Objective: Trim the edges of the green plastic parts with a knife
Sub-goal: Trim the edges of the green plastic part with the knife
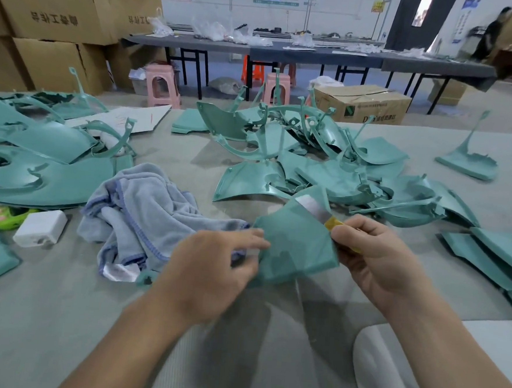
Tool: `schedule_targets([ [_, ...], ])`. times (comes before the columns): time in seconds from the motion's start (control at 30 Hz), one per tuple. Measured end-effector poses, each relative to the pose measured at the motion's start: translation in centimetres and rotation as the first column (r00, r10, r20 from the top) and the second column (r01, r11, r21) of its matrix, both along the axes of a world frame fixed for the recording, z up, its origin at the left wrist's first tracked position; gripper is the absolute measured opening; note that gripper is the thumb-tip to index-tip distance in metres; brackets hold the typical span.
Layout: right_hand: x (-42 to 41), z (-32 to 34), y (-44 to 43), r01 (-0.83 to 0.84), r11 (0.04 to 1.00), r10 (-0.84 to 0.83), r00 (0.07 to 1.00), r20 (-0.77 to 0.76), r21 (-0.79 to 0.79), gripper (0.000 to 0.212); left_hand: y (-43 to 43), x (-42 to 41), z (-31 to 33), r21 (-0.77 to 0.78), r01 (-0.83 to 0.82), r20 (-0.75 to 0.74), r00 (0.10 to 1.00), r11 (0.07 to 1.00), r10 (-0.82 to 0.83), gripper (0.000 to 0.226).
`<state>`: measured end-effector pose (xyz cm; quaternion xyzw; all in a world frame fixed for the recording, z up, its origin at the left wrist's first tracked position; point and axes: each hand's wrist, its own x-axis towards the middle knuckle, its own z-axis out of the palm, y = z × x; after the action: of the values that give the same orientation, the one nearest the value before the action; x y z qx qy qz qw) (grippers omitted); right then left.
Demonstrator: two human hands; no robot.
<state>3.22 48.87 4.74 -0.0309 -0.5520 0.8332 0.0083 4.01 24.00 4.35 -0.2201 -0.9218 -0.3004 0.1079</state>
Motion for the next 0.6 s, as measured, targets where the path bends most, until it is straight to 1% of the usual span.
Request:
schedule_targets([
  [0.03,0.0,0.1,0.4,-0.017,1.000,0.016,1.000,-0.016,-0.025,0.018,-0.4,-0.5,0.2,0.062,-0.029,0.035,0.999,0.998,0.027,0.041],
  [0.1,0.2,0.4,0.9,-0.069,0.996,0.067,0.997,-0.044,-0.051,0.019,-1.2,-1.7,0.3,0.161,-0.052,0.179,0.983,0.986,0.023,0.054],
  [0.17,0.2,0.6,0.9,-0.130,0.990,0.127,0.990,-0.057,-0.049,0.025,-1.5,-2.6,0.4,0.282,-0.015,0.368,0.925,0.959,-0.094,0.069],
  [0.23,0.3,0.7,0.8,-0.185,0.982,0.183,0.982,-0.040,-0.047,0.031,-1.3,-3.3,0.4,0.398,0.027,0.461,0.858,0.917,-0.226,0.075],
  [0.27,0.4,0.6,0.8,-0.220,0.974,0.219,0.975,-0.032,-0.059,0.028,-1.1,-3.6,0.3,0.487,0.028,0.494,0.816,0.873,-0.302,0.070],
  [0.3,0.5,0.4,0.7,-0.257,0.963,0.256,0.966,-0.026,-0.074,0.024,-0.9,-3.9,0.2,0.581,0.003,0.523,0.765,0.814,-0.377,0.061],
  [0.33,0.6,0.3,0.6,-0.291,0.953,0.290,0.957,-0.018,-0.087,0.021,-0.6,-4.0,0.0,0.634,-0.030,0.549,0.722,0.773,-0.422,0.050],
  [0.37,0.7,0.2,0.3,-0.311,0.946,0.312,0.950,-0.004,-0.097,0.019,-0.3,-4.0,-0.1,0.635,-0.054,0.571,0.703,0.770,-0.423,0.039],
  [0.4,0.7,0.1,0.1,-0.313,0.944,0.316,0.949,0.012,-0.104,0.017,0.0,-3.7,-0.2,0.609,-0.064,0.589,0.704,0.790,-0.397,0.028],
  [0.43,0.6,0.0,-0.3,-0.298,0.948,0.303,0.953,0.028,-0.111,0.017,0.2,-3.5,-0.4,0.593,-0.084,0.610,0.696,0.801,-0.379,0.019],
  [0.47,0.5,-0.2,-0.7,-0.259,0.958,0.267,0.962,0.049,-0.125,0.019,0.3,-3.2,-0.6,0.595,-0.116,0.638,0.670,0.796,-0.379,0.016],
  [0.5,0.3,-0.3,-1.1,-0.189,0.970,0.203,0.976,0.081,-0.150,0.019,0.3,-3.1,-0.6,0.615,-0.162,0.666,0.632,0.772,-0.397,0.018],
  [0.53,0.1,-0.4,-1.4,-0.092,0.978,0.115,0.986,0.119,-0.185,0.015,0.2,-3.0,-0.5,0.650,-0.210,0.676,0.599,0.730,-0.430,0.020],
  [0.57,-0.1,-0.5,-1.5,0.014,0.975,0.021,0.988,0.156,-0.220,0.010,0.1,-3.1,-0.3,0.691,-0.271,0.668,0.594,0.670,-0.449,0.021],
  [0.6,-0.4,-0.7,-1.5,0.104,0.965,-0.060,0.981,0.183,-0.242,0.009,0.0,-3.4,-0.1,0.724,-0.353,0.657,0.616,0.593,-0.434,0.020],
])
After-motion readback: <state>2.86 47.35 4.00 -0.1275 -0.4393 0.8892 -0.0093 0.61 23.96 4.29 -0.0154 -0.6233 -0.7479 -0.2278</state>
